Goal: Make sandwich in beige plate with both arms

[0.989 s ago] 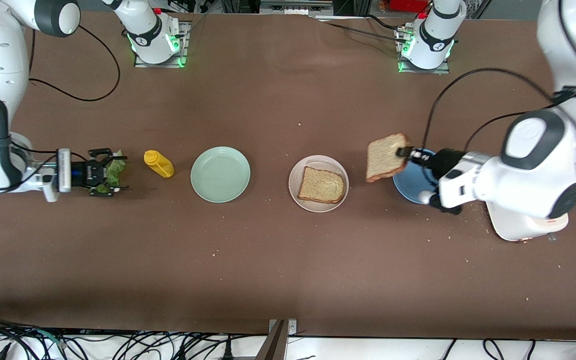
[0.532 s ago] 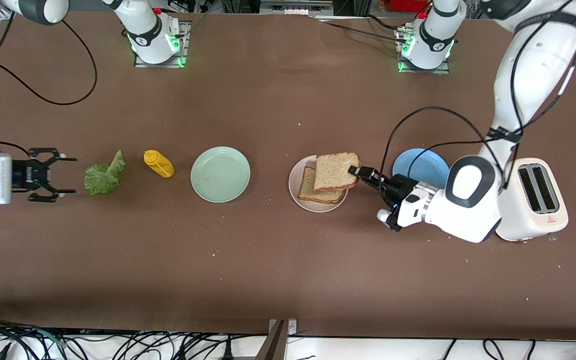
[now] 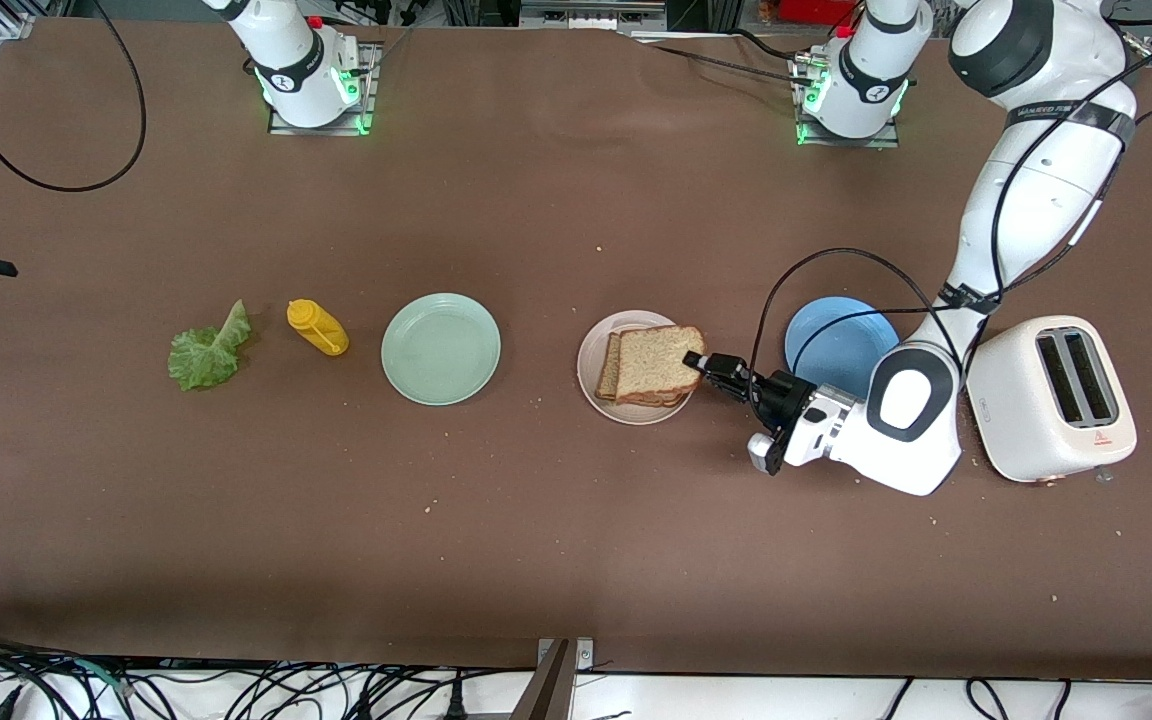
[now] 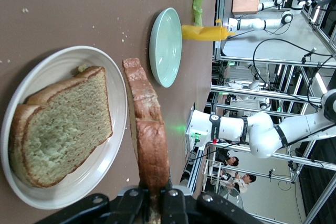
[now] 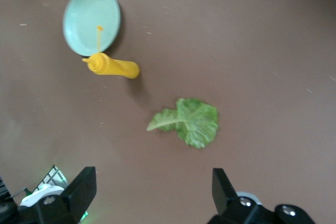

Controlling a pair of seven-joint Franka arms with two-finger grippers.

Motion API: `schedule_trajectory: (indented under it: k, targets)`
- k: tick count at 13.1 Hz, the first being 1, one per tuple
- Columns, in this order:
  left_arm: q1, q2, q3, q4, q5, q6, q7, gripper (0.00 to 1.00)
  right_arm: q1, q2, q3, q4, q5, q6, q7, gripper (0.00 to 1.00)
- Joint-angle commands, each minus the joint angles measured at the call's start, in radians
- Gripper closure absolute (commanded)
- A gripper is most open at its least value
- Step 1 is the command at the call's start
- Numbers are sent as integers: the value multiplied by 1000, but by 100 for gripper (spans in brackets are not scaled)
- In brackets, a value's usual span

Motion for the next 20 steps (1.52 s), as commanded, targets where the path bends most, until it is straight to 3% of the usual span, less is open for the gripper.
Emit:
schedule_trajectory:
  k: [1, 4, 9, 12, 15, 17, 20]
  targets:
    - [37, -84, -5, 1, -13, -96, -88, 100, 106, -53, 2, -33, -152, 51, 266, 2]
    - [66, -172, -2, 8, 27, -184, -245, 100, 181, -53, 3, -166, -243, 185, 454, 1]
    - [98, -400, -2, 25, 280, -331, -435, 100, 215, -53, 8, -494, -237, 569, 526, 1]
    - [115, -509, -2, 27, 406, -377, -491, 100, 233, -55, 8, -625, -230, 725, 545, 1]
    - [108, -556, -18, 30, 532, -381, -577, 100, 235, -53, 11, -749, -223, 885, 545, 1]
    - [109, -563, -15, 30, 533, -382, -574, 100, 235, -47, 23, -835, -220, 1018, 568, 1]
    - [106, -565, -16, 30, 536, -382, -576, 100, 235, -18, 43, -871, -204, 1068, 592, 1]
